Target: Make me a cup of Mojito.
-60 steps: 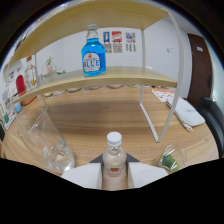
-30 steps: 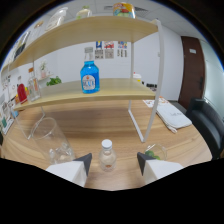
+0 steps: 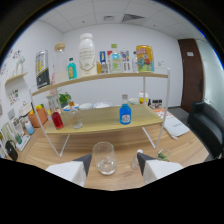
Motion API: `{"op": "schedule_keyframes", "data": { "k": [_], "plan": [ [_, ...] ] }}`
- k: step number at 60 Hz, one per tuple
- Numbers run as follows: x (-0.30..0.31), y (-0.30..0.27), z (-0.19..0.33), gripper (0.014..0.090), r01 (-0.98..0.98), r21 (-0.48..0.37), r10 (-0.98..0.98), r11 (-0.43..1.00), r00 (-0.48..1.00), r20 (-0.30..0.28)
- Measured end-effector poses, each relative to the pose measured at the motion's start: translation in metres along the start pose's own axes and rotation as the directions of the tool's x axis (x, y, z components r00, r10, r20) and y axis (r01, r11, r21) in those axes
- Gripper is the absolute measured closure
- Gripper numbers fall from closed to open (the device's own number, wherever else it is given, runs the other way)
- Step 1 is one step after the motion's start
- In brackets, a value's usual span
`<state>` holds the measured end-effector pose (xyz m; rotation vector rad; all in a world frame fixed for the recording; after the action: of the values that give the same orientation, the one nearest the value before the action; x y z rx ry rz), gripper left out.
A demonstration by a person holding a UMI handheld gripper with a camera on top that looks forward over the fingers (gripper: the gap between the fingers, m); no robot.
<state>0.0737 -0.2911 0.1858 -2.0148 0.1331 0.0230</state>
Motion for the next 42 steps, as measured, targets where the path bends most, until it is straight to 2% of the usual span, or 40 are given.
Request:
{"op": "schedule_keyframes", "data": {
  "k": [10,15,26,42],
  "plan": [
    [-0.034,0.013,-0.004,0.0195,0.011,-0.031,-0.011,0.999,1.0,0.008],
    [-0.052,0.003,-0.009,0.0195,0.018,-0.018,-0.018,1.0,1.0,0.018],
    [-0.108,-0.05,-0.032,0.0193,0.063,0.065,-0.067,0.996,0.996,0.057],
    [-0.2,-0.154,-0.057,0.0195,0.046,0.219,-0.08,0.975,0.986,0.147]
  ]
}}
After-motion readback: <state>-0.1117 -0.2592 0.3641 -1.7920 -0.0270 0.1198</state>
